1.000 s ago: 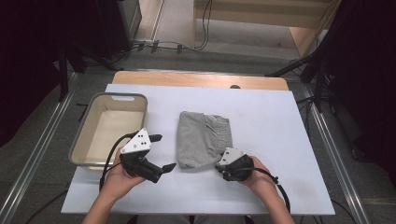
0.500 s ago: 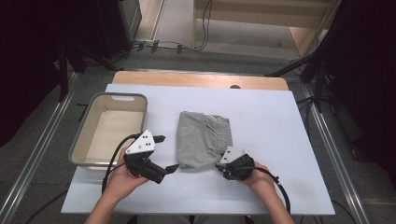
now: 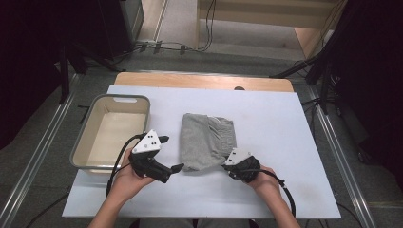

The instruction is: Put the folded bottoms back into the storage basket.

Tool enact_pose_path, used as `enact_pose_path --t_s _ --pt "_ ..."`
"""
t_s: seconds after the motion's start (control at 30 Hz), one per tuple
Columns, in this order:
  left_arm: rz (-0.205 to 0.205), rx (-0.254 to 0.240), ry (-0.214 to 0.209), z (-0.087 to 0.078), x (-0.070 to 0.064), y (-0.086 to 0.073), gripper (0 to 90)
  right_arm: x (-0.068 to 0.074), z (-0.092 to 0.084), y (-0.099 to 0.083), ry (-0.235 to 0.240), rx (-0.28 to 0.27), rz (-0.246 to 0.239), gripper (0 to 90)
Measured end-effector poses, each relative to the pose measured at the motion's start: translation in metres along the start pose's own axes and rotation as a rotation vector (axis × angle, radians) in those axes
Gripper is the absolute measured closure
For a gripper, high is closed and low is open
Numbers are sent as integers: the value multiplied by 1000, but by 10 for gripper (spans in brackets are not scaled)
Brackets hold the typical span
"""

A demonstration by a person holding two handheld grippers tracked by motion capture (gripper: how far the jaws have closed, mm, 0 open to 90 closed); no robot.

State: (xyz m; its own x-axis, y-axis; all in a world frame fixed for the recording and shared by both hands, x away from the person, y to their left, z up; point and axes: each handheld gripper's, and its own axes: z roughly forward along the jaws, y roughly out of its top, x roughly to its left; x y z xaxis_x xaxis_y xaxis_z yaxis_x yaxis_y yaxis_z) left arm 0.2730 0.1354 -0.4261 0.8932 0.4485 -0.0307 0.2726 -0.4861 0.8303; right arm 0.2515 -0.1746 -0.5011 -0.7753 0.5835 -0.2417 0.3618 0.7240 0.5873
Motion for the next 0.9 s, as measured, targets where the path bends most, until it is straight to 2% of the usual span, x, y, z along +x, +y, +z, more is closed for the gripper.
enact_pose_path --t_s 0.23,0.63,0.9 --pt "-14 5 19 6 3 4 0 -3 0 -1 23 -7 13 656" --pt "-73 38 59 23 15 15 0 -5 0 -1 46 -14 31 655" --pt "-104 62 72 29 22 21 0 -7 0 -1 46 -14 22 655"
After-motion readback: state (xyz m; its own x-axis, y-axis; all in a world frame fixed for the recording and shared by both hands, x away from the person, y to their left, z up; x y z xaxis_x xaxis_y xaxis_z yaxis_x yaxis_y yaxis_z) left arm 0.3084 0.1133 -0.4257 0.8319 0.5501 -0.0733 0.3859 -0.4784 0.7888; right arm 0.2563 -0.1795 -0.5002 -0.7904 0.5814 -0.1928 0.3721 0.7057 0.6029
